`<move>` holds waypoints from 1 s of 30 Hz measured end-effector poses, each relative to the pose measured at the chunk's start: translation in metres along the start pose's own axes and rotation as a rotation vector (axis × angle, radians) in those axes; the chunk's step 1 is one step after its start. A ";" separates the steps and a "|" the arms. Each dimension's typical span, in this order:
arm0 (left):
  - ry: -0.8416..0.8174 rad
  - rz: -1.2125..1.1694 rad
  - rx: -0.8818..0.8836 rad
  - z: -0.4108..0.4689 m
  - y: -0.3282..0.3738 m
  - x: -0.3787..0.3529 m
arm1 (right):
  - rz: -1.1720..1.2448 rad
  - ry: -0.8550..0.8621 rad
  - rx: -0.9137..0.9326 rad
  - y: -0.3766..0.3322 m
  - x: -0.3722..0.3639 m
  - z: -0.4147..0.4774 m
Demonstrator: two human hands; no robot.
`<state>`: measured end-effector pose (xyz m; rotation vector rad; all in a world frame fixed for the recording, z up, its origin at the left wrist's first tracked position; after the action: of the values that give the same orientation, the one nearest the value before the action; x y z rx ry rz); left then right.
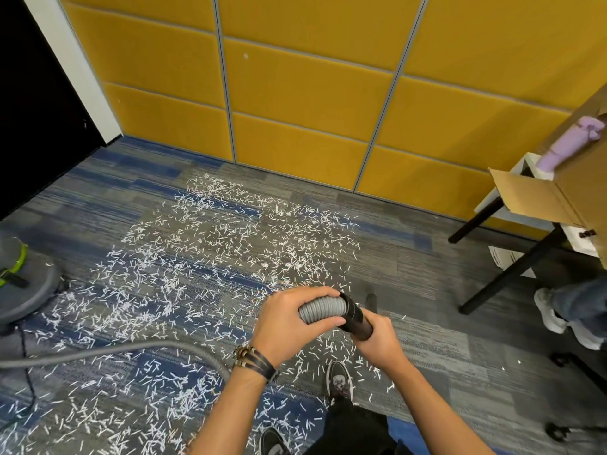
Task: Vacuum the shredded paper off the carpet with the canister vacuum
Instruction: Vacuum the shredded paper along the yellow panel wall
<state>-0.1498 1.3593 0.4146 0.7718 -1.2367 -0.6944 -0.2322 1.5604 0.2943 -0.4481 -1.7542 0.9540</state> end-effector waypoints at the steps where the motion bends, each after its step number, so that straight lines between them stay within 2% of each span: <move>1: -0.012 -0.011 -0.003 -0.001 0.000 -0.002 | 0.011 0.004 -0.012 0.002 0.000 -0.003; 8: -0.071 -0.047 0.029 -0.004 -0.006 -0.018 | -0.040 0.073 -0.109 0.025 0.008 -0.031; 12: -0.052 -0.036 0.016 -0.008 0.001 -0.016 | -0.053 0.065 -0.113 0.026 0.008 -0.034; 18: 0.072 0.029 0.019 -0.008 0.003 0.021 | -0.005 0.003 -0.025 -0.013 -0.006 -0.016; 27: 0.101 -0.094 -0.042 -0.019 0.025 0.061 | 0.103 0.004 0.054 -0.054 -0.023 -0.028; 30: 0.157 -0.088 -0.064 -0.020 0.031 0.070 | 0.110 0.027 0.061 -0.065 -0.015 -0.027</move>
<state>-0.1149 1.3231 0.4757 0.8160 -1.0382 -0.7279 -0.1927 1.5207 0.3397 -0.5202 -1.6858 1.0717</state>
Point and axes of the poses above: each hand's wrist, its own z-axis towards the middle knuckle, its own x-axis out of the back of the hand, y = z × x, the point moved 8 cm from there along z, towards the middle knuckle, and after that the axes turned 3 degrees about z, right-handed, at the moved point
